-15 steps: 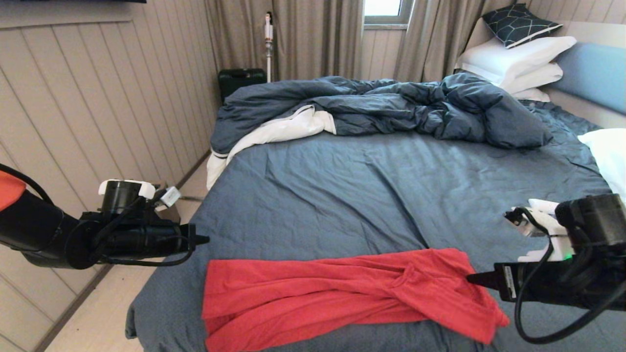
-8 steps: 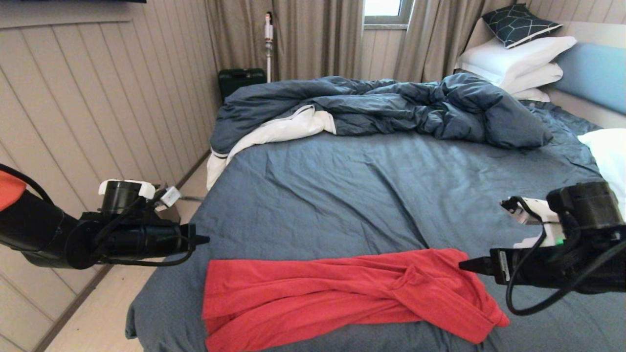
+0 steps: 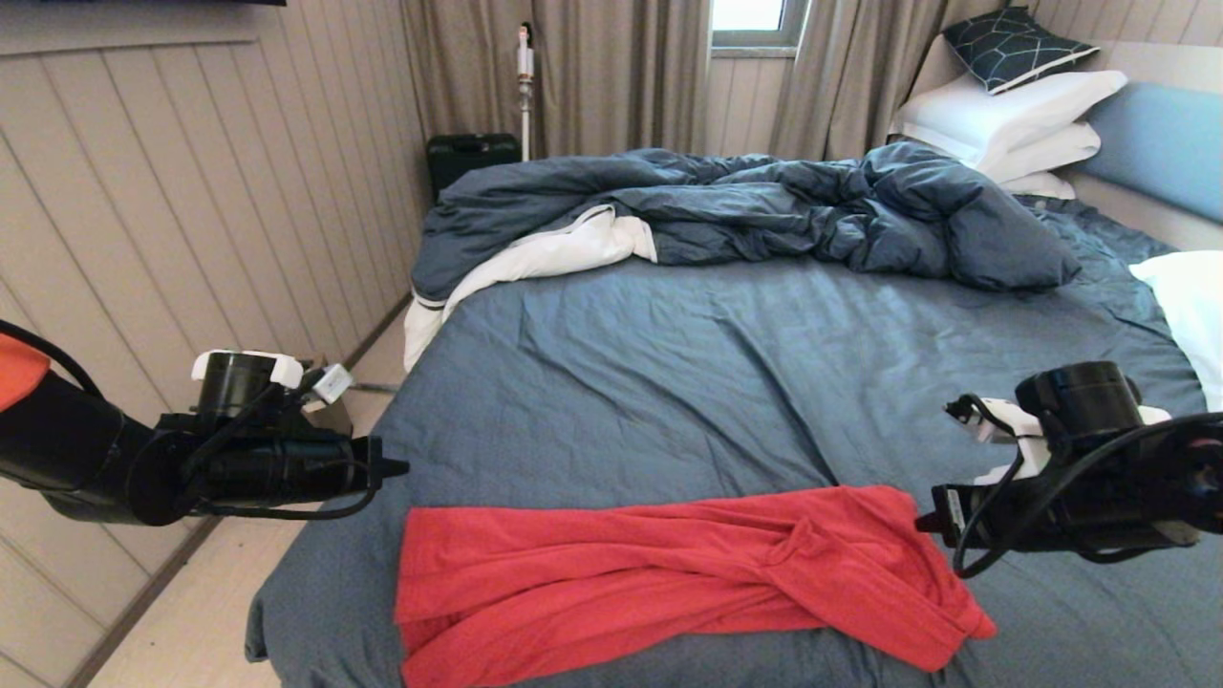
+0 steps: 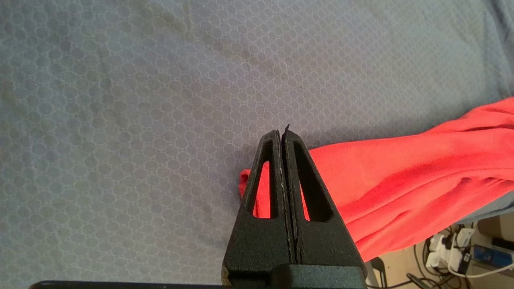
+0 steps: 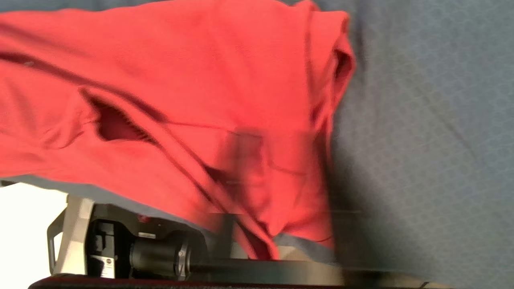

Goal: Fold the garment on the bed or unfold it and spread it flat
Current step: Fold the red T-shirt

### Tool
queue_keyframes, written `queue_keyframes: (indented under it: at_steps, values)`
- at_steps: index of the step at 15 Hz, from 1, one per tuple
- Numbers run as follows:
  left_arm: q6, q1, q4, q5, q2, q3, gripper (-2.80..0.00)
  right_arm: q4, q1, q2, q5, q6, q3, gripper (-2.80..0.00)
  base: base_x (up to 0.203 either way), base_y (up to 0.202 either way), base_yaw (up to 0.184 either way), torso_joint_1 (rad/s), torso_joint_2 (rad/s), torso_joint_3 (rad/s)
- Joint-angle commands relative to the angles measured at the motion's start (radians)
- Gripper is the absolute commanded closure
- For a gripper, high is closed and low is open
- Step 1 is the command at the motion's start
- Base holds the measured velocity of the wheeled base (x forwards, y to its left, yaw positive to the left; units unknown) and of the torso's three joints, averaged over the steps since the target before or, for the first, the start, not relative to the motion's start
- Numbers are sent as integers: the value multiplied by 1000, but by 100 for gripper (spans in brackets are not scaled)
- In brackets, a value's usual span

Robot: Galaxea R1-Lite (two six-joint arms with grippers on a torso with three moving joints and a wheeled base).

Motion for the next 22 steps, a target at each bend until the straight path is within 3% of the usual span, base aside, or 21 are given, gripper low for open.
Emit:
queue_keyframes:
  at_steps: [1,8,14,15,22]
  values:
    - [-2,-1,-3,-3,-1,1,0,0,-8,11,2,-1,-7,0,0,0,0,0,0,0]
    - [-6,-19,6,8,15,-12,0,24,48,24,4,10,-48,0,0,0,0,0,0,0]
    - [-20,-46,24,48,-10,-27,0,46,39,58,2,12,-95,0,0,0,0,0,0,0]
    - [-51,-45,29,48,-14,-28,0,46,20,64,-1,9,-96,-280,0,0,0,0,0,0]
    - [-72,-43,23,48,-7,-28,0,55,-15,58,-2,-61,-45,-280,0,0,0,0,0,0]
